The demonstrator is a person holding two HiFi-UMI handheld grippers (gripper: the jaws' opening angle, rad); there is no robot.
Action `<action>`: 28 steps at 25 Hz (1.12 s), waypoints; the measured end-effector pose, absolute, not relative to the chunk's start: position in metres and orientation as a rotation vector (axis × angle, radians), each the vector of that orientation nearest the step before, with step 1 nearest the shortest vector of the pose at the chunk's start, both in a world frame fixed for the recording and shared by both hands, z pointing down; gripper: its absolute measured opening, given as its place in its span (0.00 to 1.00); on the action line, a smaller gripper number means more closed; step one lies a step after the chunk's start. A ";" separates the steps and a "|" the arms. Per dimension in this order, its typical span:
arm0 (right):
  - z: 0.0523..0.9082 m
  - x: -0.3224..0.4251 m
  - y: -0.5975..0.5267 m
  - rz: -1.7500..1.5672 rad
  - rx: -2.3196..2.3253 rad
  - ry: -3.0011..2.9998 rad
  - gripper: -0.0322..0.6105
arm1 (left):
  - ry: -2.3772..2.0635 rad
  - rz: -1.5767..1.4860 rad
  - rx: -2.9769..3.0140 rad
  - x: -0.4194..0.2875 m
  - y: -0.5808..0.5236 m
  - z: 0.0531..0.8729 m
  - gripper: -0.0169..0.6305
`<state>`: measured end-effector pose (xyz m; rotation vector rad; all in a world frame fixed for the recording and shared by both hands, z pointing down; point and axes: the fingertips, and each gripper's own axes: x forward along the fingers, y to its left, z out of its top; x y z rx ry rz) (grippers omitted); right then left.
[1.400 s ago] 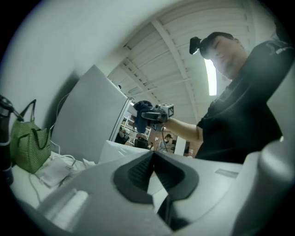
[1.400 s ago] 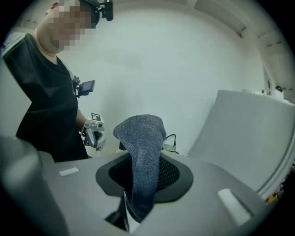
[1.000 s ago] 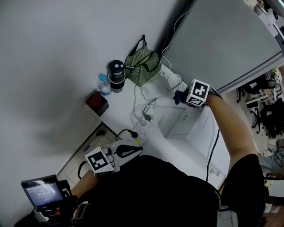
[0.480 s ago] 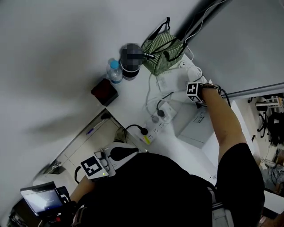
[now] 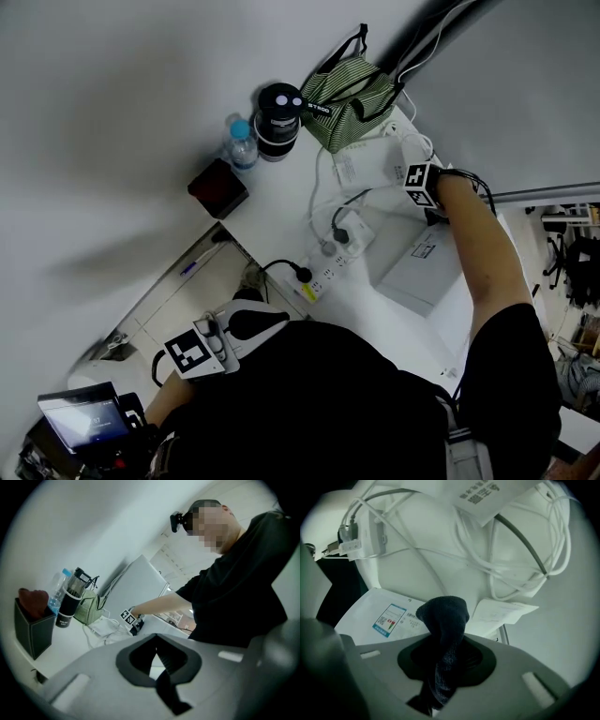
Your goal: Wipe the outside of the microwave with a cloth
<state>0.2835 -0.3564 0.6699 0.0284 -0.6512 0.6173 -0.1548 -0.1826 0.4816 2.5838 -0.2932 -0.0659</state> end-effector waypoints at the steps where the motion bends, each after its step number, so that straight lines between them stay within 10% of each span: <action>1: 0.661 0.284 -0.357 0.618 0.030 -0.653 0.19 | -0.284 -0.071 2.590 -0.153 -0.185 0.481 0.03; 11: 0.528 0.264 -0.334 0.607 0.001 -0.721 0.19 | -0.172 -0.141 2.696 -0.131 -0.185 0.446 0.03; 28: 0.666 0.241 -0.313 0.525 -0.155 -0.528 0.20 | -0.248 -0.114 2.615 -0.154 -0.185 0.468 0.03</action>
